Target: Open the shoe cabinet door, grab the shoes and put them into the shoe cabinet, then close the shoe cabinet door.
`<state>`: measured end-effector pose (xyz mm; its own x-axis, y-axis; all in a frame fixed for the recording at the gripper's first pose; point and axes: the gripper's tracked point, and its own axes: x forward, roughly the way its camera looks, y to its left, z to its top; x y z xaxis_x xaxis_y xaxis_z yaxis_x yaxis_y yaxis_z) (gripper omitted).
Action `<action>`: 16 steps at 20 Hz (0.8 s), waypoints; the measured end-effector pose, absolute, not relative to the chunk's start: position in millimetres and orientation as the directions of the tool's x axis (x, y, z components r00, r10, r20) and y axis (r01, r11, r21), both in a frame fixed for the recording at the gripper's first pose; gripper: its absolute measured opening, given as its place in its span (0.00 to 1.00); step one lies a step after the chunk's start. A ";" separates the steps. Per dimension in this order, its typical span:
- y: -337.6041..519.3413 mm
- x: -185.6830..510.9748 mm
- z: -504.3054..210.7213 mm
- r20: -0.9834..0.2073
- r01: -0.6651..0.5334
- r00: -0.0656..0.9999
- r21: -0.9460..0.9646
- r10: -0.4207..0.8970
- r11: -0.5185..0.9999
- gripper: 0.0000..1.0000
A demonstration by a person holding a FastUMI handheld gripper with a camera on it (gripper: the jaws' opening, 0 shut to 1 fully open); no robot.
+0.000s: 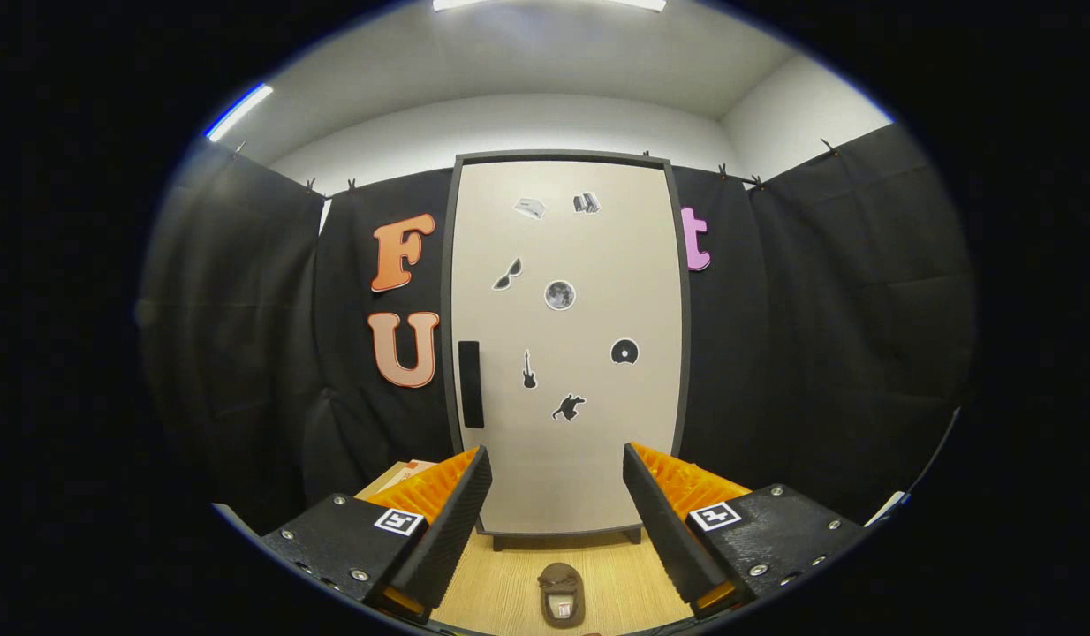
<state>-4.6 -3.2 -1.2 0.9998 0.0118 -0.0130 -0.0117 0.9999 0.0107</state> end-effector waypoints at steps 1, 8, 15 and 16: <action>-3.2 -4.0 -0.9 -0.012 -0.012 1.000 0.009 0.012 1.000 0.94; 11.2 9.6 -0.9 -0.013 -0.049 0.999 0.013 0.049 0.999 0.94; 47.5 72.1 -3.1 -0.016 -0.125 0.992 0.024 0.125 0.992 0.94; 53.6 85.5 -5.4 -0.021 -0.135 0.991 0.026 0.136 0.991 0.94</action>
